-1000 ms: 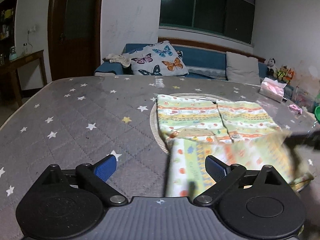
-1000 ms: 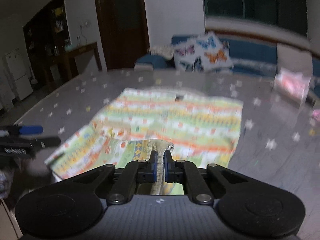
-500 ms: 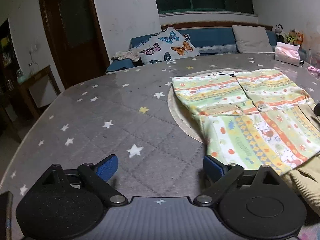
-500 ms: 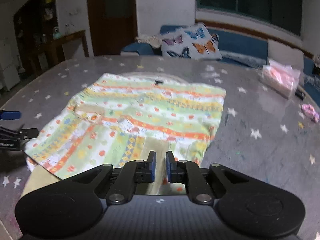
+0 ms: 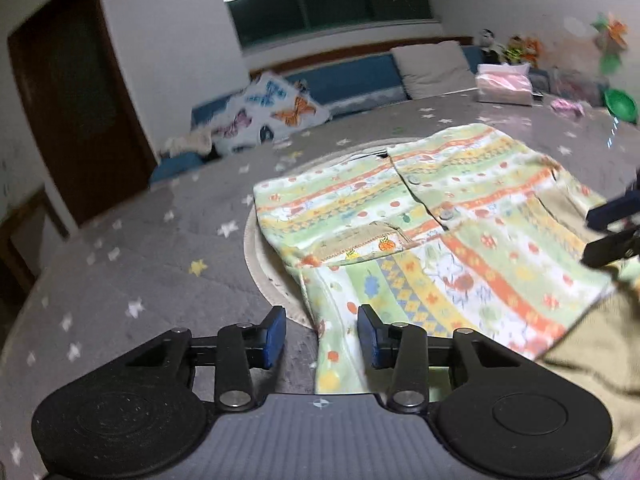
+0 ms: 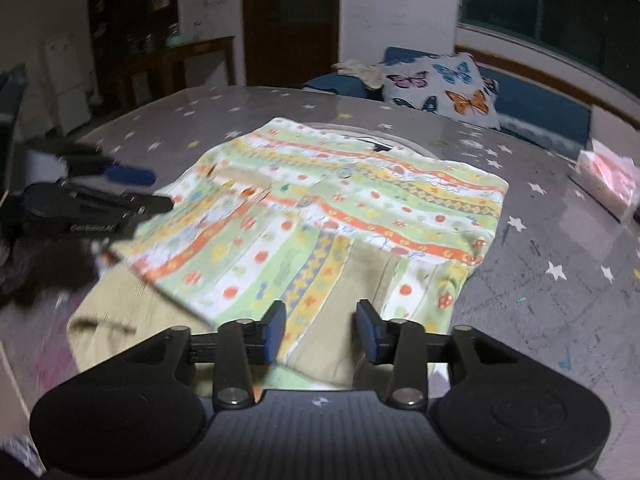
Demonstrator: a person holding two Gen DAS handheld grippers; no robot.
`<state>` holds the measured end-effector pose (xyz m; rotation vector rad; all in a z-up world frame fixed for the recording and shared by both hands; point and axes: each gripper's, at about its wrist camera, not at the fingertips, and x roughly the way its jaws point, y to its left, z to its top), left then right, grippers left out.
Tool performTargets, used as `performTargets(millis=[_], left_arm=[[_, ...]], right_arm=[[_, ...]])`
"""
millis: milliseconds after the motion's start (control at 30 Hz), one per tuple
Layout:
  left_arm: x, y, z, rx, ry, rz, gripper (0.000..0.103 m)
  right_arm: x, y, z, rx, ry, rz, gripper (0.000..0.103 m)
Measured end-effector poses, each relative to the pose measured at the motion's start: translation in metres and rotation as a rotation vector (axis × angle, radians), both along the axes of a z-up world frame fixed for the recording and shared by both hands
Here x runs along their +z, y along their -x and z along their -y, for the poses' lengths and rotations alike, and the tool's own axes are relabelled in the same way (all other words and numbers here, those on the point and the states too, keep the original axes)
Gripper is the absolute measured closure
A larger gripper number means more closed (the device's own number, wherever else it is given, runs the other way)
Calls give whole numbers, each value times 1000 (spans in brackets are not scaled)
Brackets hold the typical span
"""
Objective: Fold clothes
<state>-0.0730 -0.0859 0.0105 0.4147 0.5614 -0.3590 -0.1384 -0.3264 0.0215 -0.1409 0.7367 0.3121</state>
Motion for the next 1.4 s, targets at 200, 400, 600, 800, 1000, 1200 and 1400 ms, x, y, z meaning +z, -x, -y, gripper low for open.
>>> performTargets(millis=[200,400,600,800,1000,1200,1400], left_arm=[[3,32,-5,-54,-70,54,57],[6,76,-7,-185,-151,116,39],[-9,111,16,-366,-219,183,29],[-8,114,38,-459,-162,211,33],[10,93,44,-468,-31,147,87],[31,58,40,-388,106,76,95],[35,40,35,-346,154,30,95]], right_arm=[[2,20,-7,44,57,23,52],[8,35,-1,59,75,32,46],[5,53,-1,107,133,32,42],[2,68,-9,184,200,60,37],[2,67,-14,214,203,84,37],[4,53,-23,237,157,109,39],[2,30,-29,221,52,61,75]])
